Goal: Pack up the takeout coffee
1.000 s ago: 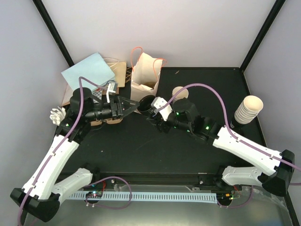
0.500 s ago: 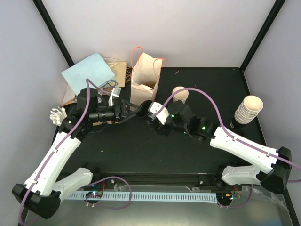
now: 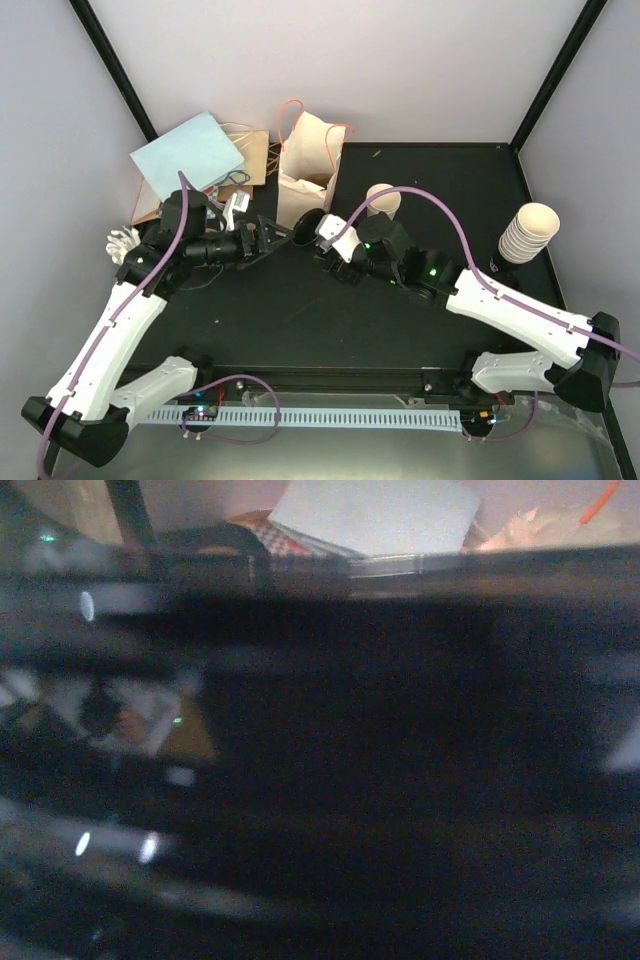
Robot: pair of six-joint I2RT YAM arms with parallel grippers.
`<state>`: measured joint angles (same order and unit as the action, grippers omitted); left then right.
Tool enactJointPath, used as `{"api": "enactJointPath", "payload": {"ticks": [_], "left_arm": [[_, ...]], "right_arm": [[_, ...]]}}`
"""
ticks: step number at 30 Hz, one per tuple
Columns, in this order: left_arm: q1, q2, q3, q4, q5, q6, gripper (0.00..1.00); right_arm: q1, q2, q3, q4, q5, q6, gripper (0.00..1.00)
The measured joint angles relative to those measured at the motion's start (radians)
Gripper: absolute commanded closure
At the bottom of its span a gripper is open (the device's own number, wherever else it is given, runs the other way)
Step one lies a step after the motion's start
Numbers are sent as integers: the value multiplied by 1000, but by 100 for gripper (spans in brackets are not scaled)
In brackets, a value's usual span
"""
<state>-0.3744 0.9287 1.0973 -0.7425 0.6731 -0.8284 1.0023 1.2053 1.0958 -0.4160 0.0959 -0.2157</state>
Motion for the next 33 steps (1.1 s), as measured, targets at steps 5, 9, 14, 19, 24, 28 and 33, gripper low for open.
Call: {"api": "enactJointPath", "payload": {"ticks": [5,9,14,19,24,28,33], "left_arm": [[0,0,-8,-7,8,-5,6],[0,1,-42,2,35,-19,11],[0,14,-60,25,72,-37,14],[-6,27,-73,56,89,-52,16],[-7,27,-97,95,97,-74,26],[-8,32,-114,122,103,-92,41],[-15,38,-121,156,107,-115,65]], "right_arm": [[0,0,2,13,-1,-9,33],[3,3,9,17,-1,-18,33],[11,22,15,11,0,-23,33],[14,32,23,7,0,-32,33],[26,40,33,3,0,-42,32],[45,46,35,4,8,-50,32],[59,53,37,5,13,-63,31]]}}
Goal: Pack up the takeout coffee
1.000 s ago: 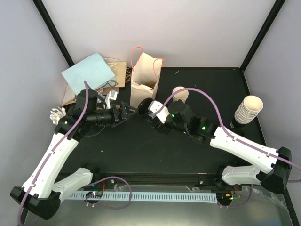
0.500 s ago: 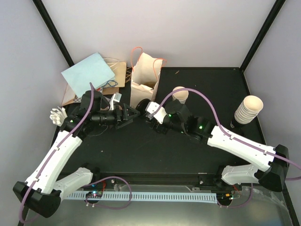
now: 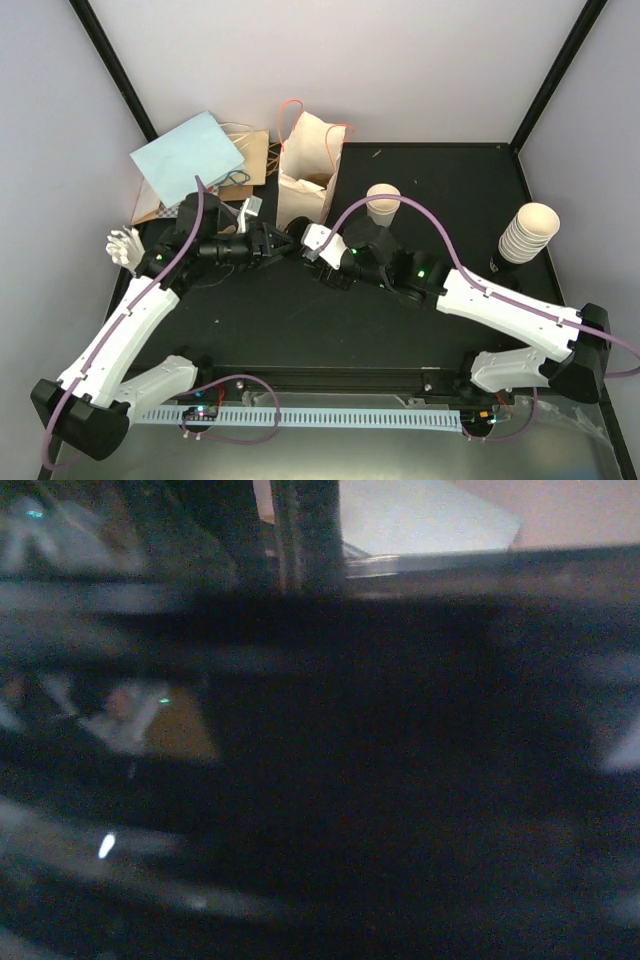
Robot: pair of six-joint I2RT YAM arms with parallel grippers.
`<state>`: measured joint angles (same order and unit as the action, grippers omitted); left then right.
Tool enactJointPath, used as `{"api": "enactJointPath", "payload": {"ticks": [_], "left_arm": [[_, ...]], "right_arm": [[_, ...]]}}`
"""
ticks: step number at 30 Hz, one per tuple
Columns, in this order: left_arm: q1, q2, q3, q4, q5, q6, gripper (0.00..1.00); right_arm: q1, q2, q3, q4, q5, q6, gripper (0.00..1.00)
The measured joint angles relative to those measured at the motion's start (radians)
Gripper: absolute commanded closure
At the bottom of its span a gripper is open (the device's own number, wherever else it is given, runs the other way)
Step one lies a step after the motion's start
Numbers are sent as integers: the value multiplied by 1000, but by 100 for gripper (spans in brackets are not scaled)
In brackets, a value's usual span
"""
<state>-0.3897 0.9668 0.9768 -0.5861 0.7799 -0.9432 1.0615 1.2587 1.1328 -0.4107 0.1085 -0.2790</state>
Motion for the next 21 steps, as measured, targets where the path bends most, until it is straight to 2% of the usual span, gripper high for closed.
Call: {"api": "enactJointPath", "payload": {"ticks": [9,10,13,21], "left_arm": [[-5,0,-23,34,-5,-36,97],[-5,2,-28,29,-12,-38,98],[-5,4,-39,17,-14,-32,98],[-10,3,-39,-21,-63,33,98]], "right_arm": [[16,16,8,-3,21,-49,23],[16,19,11,-6,22,-63,21],[19,21,21,-24,23,-76,2],[20,-8,-2,-20,23,-31,0]]}}
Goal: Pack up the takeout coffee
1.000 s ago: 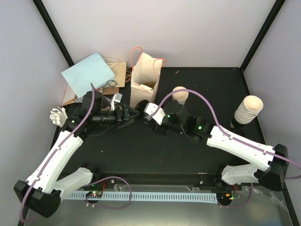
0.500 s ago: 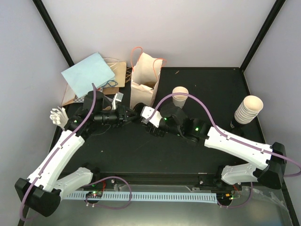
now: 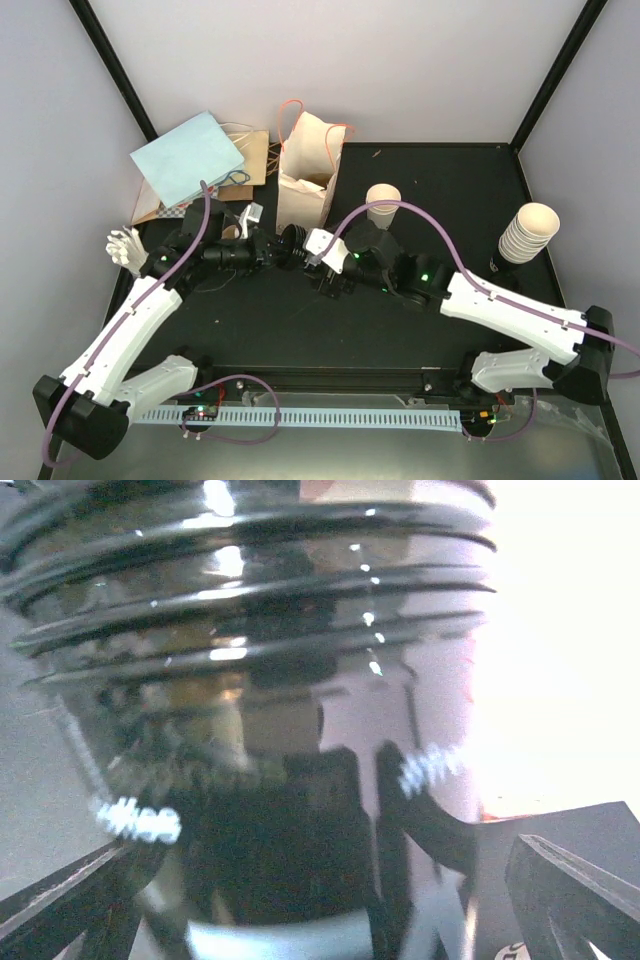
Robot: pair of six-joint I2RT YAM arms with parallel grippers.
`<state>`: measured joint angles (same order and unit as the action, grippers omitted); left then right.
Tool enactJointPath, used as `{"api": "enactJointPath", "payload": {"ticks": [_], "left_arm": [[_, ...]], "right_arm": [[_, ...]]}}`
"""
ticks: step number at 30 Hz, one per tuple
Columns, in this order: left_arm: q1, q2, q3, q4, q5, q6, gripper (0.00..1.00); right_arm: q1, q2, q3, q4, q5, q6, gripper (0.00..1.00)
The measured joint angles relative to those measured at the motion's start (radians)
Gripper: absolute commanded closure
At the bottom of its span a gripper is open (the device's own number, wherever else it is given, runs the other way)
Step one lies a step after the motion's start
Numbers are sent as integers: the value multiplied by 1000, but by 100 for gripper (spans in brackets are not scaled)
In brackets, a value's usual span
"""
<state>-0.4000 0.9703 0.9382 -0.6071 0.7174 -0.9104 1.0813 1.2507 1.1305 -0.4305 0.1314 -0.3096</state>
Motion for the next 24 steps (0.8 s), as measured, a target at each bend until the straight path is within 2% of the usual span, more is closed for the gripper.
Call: {"api": "enactJointPath", "payload": {"ticks": [6,13,20,24], "left_arm": [[-2,8,3,-67,-85,81,98],[-45,65,39,-176,-270,196,98],[-241,132,45,-211,-494,225,99],[-346,208,61,-220,-600,227,98]], "right_arm": [[0,-119,-79,-21,-14,60,0],[0,-237,-139,-70,-31,198,0],[-30,-232,-124,-177,-8,441,0],[-100,-214,-122,-240,-14,581,0]]}}
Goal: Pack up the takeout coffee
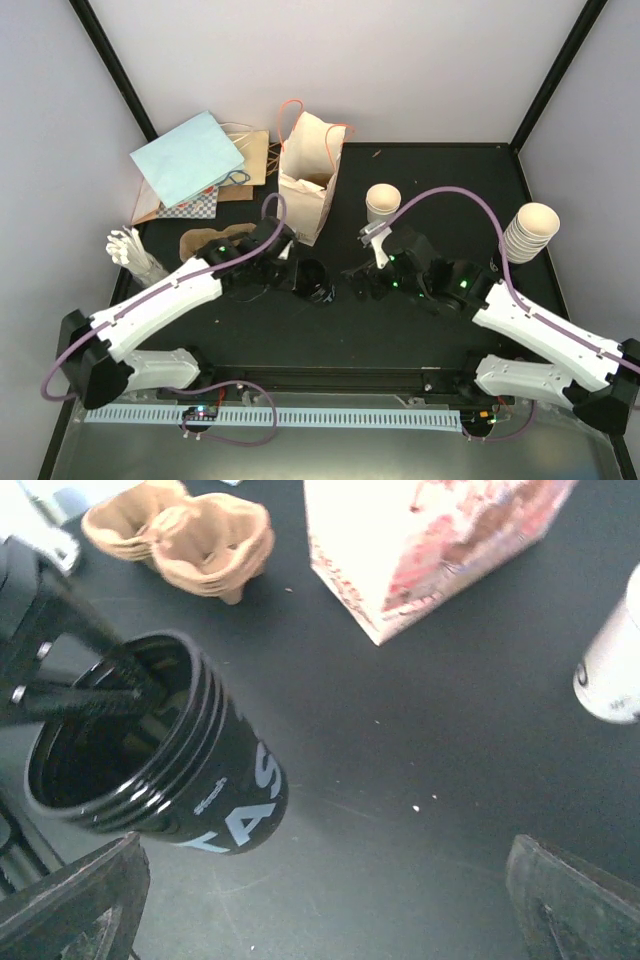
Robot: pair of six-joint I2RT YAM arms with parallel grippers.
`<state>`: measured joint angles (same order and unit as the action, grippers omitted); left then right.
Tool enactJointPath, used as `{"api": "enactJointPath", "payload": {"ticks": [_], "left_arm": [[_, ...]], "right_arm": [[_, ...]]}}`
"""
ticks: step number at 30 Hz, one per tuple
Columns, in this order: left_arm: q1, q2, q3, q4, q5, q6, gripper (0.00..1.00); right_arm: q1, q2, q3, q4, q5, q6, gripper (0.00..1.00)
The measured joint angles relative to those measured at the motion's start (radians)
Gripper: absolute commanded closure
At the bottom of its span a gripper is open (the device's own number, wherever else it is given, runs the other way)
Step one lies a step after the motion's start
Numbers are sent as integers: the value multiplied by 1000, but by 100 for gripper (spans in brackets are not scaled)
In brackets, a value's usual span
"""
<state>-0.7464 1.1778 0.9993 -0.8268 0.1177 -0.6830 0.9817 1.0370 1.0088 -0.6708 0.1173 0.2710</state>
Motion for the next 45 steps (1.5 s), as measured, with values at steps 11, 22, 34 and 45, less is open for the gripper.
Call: {"api": "enactJointPath", "payload": {"ticks": [11,22,34,45], "left_arm": [[-134,238,85,-33,-166,29,98],[-170,278,85,-13,-204,37,93],[-171,290,76,32,-204,39,81],[-171,267,76,34,-205,40,64]], "right_arm": [[-102,-16,-115,-10,-107,269,11],[-103,-7,-219,51,-174,364,11],[-103,29,-219,66,-180,367,11],[-103,41,-219,66,-180,367,10]]}}
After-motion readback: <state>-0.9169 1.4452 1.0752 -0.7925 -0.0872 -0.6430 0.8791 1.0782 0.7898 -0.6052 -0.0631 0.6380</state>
